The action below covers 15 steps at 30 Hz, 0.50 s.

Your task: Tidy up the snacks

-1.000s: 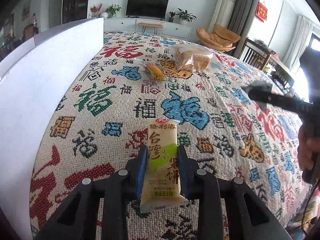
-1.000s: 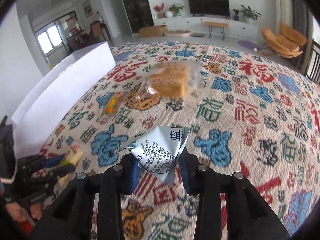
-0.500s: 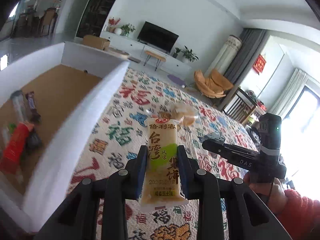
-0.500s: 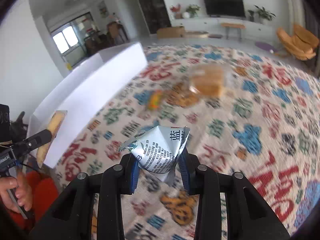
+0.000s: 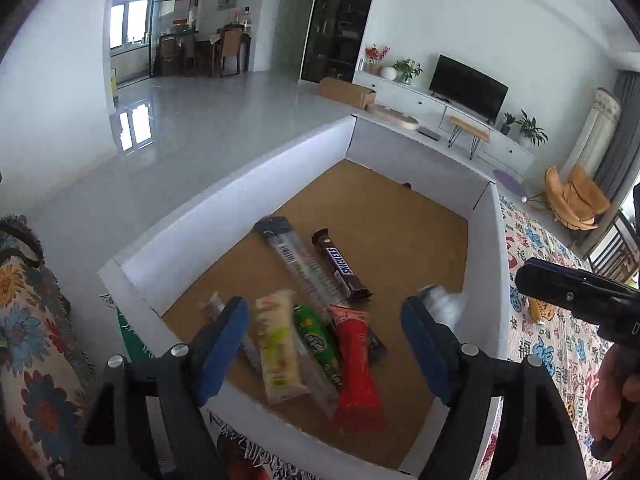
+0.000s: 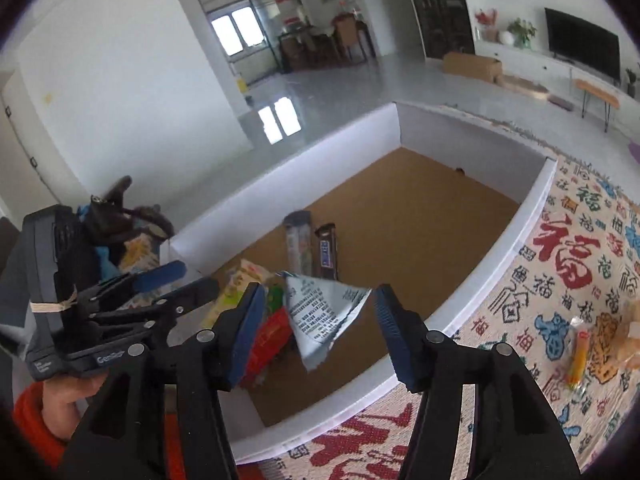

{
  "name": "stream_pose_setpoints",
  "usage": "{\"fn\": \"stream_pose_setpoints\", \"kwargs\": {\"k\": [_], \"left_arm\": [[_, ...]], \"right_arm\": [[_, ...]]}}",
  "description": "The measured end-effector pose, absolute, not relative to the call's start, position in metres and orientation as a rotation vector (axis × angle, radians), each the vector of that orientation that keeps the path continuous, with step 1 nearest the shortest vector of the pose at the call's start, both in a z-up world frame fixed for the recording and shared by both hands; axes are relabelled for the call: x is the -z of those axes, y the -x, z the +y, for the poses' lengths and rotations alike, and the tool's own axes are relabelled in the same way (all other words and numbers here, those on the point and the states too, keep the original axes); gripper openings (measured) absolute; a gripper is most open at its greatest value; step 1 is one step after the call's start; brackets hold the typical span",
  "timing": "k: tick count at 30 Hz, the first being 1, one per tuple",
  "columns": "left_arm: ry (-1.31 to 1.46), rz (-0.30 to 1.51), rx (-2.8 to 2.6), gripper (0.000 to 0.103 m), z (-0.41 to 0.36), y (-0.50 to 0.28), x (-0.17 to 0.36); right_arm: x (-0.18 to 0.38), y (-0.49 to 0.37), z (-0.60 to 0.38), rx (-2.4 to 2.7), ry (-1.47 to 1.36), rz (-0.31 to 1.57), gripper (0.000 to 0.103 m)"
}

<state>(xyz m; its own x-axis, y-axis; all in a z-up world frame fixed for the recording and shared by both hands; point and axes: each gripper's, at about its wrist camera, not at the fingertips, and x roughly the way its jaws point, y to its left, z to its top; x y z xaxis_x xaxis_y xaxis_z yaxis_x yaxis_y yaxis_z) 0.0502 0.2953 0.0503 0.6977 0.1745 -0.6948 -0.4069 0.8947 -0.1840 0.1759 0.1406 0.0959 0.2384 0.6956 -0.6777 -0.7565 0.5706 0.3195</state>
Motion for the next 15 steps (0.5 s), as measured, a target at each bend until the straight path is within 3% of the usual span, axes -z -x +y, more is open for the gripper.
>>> {"fn": "stream_pose_setpoints", "kwargs": {"k": [5,10,14,15], "left_arm": [[0.369,0.709,-0.284,0.079,0.269,-0.039,-0.044],[0.289,0.692,-0.086,0.081,0.184,-0.042,-0.063],[0.225,0.713,0.090,0.099,0.106,-0.055,-0.065],[0.213,0.723,0.123,0.100,0.089,-0.060,-0.058]], "right_arm": [[-0.088,-0.171,0.080,-0.926,0.072,0.828,0.068],[-0.032,-0.170,-0.023,-0.703,0.191,0.784,0.069],[0.015,-0.173,-0.123,-0.488,0.184,0.855,0.069],[0.021,-0.171,-0.147,-0.445,0.158,0.863,0.069]]}}
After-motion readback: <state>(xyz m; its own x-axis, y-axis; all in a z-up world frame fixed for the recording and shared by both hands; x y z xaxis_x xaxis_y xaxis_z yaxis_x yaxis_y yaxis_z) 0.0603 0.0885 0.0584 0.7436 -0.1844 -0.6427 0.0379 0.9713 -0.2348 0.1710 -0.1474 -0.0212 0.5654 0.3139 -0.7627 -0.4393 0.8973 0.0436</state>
